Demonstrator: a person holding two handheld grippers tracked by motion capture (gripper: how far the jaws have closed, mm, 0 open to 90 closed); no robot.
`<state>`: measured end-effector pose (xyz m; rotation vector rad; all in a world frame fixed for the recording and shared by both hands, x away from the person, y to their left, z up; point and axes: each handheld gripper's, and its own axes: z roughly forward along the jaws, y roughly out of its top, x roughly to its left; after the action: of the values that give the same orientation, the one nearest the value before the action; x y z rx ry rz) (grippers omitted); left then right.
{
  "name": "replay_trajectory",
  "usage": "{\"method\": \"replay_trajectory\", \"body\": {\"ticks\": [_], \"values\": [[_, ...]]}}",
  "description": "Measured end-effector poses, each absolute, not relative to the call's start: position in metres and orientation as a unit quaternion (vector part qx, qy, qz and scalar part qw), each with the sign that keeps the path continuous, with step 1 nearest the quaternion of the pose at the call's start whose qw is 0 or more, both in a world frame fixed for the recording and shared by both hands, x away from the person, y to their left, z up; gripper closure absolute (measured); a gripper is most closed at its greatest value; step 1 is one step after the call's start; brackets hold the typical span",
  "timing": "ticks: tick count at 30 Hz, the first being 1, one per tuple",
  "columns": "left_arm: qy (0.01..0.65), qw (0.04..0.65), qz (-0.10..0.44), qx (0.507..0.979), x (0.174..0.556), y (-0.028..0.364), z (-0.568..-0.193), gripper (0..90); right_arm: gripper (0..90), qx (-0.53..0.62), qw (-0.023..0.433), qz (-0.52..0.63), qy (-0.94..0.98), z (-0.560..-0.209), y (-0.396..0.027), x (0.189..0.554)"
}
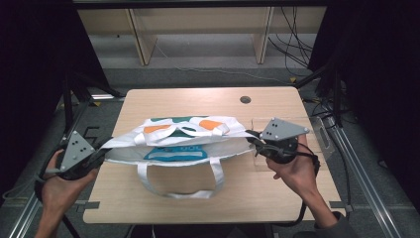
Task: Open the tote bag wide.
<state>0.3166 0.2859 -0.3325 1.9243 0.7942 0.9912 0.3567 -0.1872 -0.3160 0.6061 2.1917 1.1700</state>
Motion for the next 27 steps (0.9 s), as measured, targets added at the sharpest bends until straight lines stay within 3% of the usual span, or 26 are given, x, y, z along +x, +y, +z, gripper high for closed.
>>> {"method": "replay_trajectory", "body": {"ticks": [19,27], "values": [[0.304,0.419,0.402,0.755,0.33,0.29,-0.265,86.1,86.9,0.203,0.27,0.47,0.815,-0.242,-0.191,0.368],[0.308,0.427,0.384,0.758,0.339,0.288,-0.276,86.0,86.9,0.211,0.265,0.468,0.817,-0.249,-0.194,0.378]]}}
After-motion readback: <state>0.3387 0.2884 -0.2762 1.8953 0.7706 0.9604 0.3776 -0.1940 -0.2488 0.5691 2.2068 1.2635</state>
